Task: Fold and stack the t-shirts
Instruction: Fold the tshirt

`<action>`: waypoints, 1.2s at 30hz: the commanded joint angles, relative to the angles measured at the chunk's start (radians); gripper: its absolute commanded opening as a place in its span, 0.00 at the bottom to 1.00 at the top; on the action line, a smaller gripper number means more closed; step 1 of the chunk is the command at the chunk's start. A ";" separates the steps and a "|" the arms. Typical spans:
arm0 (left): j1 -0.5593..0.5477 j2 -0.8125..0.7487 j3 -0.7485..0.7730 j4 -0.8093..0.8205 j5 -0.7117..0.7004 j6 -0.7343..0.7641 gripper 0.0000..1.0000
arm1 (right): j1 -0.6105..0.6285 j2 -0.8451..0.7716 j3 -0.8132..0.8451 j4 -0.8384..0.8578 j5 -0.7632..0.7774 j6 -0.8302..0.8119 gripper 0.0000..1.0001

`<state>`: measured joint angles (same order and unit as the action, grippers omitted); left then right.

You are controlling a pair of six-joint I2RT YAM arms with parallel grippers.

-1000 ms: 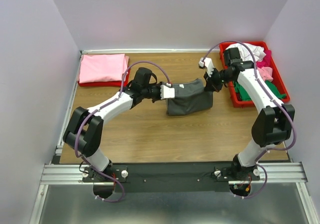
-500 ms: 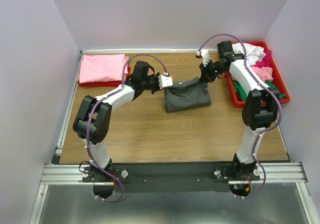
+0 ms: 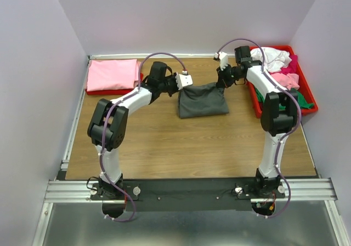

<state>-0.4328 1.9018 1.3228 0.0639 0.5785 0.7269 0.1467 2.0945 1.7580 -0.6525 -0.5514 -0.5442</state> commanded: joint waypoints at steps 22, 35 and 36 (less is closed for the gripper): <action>0.006 0.227 0.325 -0.170 -0.206 -0.222 0.32 | -0.006 0.067 0.040 0.113 0.140 0.115 0.36; 0.014 0.033 0.426 -0.101 -0.655 -0.555 0.89 | -0.013 -0.089 -0.029 0.300 0.435 0.311 0.91; 0.022 -0.007 0.390 -0.125 -0.648 -0.589 0.91 | -0.016 -0.115 -0.058 0.298 0.380 0.334 0.90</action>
<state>-0.4290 2.0335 1.7435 -0.0563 0.0566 0.2817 0.1421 2.0804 1.7542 -0.4076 -0.1715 -0.2836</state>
